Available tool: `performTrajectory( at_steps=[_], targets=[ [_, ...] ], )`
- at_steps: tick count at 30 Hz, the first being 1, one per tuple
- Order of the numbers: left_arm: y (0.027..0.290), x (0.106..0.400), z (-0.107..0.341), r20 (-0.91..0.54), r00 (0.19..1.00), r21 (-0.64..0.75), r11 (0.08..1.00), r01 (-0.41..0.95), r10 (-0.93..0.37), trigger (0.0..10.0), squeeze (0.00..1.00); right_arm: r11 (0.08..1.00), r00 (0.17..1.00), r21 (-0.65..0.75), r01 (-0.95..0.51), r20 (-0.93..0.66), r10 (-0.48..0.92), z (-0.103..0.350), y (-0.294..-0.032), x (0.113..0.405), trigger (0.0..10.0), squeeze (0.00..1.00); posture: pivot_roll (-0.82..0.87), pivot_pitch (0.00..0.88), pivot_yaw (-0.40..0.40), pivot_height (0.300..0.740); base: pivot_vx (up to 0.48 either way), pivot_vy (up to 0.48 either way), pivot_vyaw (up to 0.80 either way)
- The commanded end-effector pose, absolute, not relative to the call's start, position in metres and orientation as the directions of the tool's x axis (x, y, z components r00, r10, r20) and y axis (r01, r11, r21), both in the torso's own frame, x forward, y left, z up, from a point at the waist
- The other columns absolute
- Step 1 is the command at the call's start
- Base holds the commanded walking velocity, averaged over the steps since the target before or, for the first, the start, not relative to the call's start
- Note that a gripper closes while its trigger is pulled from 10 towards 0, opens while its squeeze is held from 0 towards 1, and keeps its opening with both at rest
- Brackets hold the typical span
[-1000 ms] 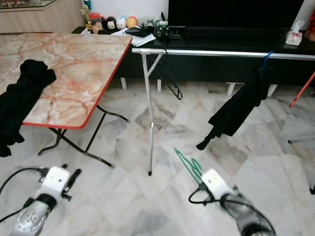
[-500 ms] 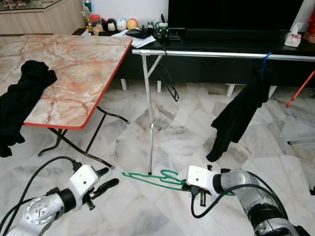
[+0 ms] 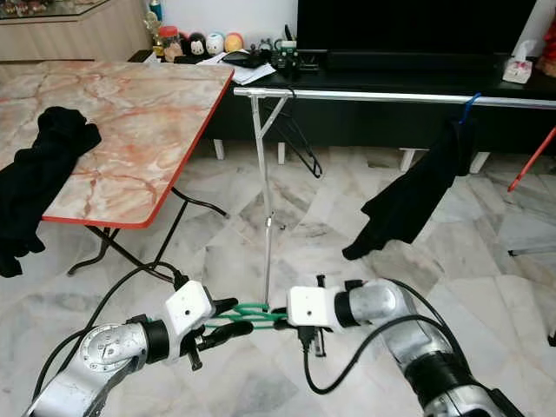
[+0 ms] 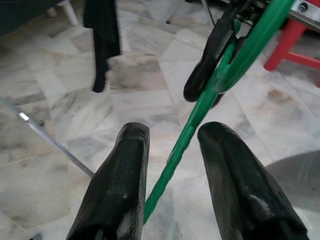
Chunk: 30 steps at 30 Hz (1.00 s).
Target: Hang hanger
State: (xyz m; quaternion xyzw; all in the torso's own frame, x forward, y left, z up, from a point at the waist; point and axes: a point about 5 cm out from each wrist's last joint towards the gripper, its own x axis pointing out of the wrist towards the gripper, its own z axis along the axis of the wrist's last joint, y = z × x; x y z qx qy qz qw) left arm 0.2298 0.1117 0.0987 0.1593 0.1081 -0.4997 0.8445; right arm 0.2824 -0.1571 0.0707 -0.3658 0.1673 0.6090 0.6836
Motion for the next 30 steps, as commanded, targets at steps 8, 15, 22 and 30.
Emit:
performTrajectory(
  at_steps=[8,15,22,30],
  targets=[
    [0.105,0.232,0.098,-0.402,0.393,0.202,0.339,0.919,-0.827,10.0,0.00,-0.071,0.148,-0.295,-0.953,-0.656,0.740,0.074,-0.136,0.273,10.0,0.00,-0.09,0.000,0.028,0.740,0.000,0.000,0.00],
    [0.105,0.234,0.095,-0.428,0.368,0.198,0.312,0.929,-0.825,10.0,0.00,-0.081,0.159,-0.320,-0.944,-0.654,0.739,0.082,-0.136,0.277,10.0,0.00,-0.09,0.000,0.026,0.740,0.000,0.000,0.00],
    [0.106,0.233,0.092,-0.451,0.347,0.191,0.291,0.937,-0.822,8.8,0.00,-0.077,0.172,-0.329,-0.941,-0.662,0.729,0.085,-0.138,0.279,10.0,0.00,-0.10,0.000,0.025,0.740,0.000,0.000,0.00],
    [0.107,0.233,0.091,-0.462,0.336,0.194,0.276,0.941,-0.821,0.0,0.00,-0.073,0.183,-0.339,-0.938,-0.663,0.725,0.087,-0.137,0.282,10.0,0.00,-0.10,0.000,0.028,0.740,0.000,0.000,0.00]
  ],
)
